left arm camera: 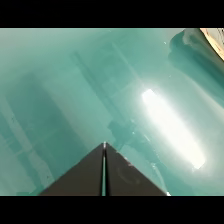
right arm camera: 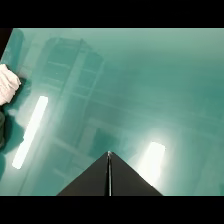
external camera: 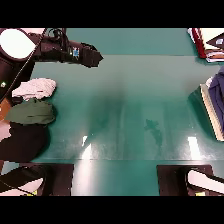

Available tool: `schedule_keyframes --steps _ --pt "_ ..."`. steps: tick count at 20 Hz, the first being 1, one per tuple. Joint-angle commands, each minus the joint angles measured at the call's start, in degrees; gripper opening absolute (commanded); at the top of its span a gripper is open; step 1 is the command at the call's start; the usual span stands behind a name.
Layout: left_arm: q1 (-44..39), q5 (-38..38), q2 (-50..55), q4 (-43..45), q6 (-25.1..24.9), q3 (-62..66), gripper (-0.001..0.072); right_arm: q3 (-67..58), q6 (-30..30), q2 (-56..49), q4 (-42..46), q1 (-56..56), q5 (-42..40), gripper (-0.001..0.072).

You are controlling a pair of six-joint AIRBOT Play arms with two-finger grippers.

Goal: Fold the shirts.

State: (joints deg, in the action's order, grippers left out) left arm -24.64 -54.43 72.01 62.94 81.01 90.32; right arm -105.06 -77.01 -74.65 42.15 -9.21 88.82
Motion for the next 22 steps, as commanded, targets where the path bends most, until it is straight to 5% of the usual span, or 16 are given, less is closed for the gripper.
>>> schedule_keyframes --steps 1,15,17,20,22 --pt "0.0 0.0 0.0 0.0 0.0 0.0 0.0024 -0.1 0.0 0.0 0.0 0.0 -0.3 0.0020" --pt "0.1 4.0 0.0 0.0 -1.3 0.0 0.0028 -0.1 0.0 0.0 0.0 0.0 -0.2 0.0020" --pt "2.0 3.3 0.0 9.1 1.7 0.0 0.0509 -0.1 0.0 0.0 0.0 0.0 -0.2 0.0020" --pt "9.5 -4.3 0.5 29.1 12.3 0.0 0.0548 -0.1 0.0 0.0 -0.1 0.0 -0.2 0.0020" --pt "16.4 -9.4 2.4 32.9 13.5 -0.1 0.0548 -0.1 0.0 0.0 -0.1 0.0 -0.3 0.0020"
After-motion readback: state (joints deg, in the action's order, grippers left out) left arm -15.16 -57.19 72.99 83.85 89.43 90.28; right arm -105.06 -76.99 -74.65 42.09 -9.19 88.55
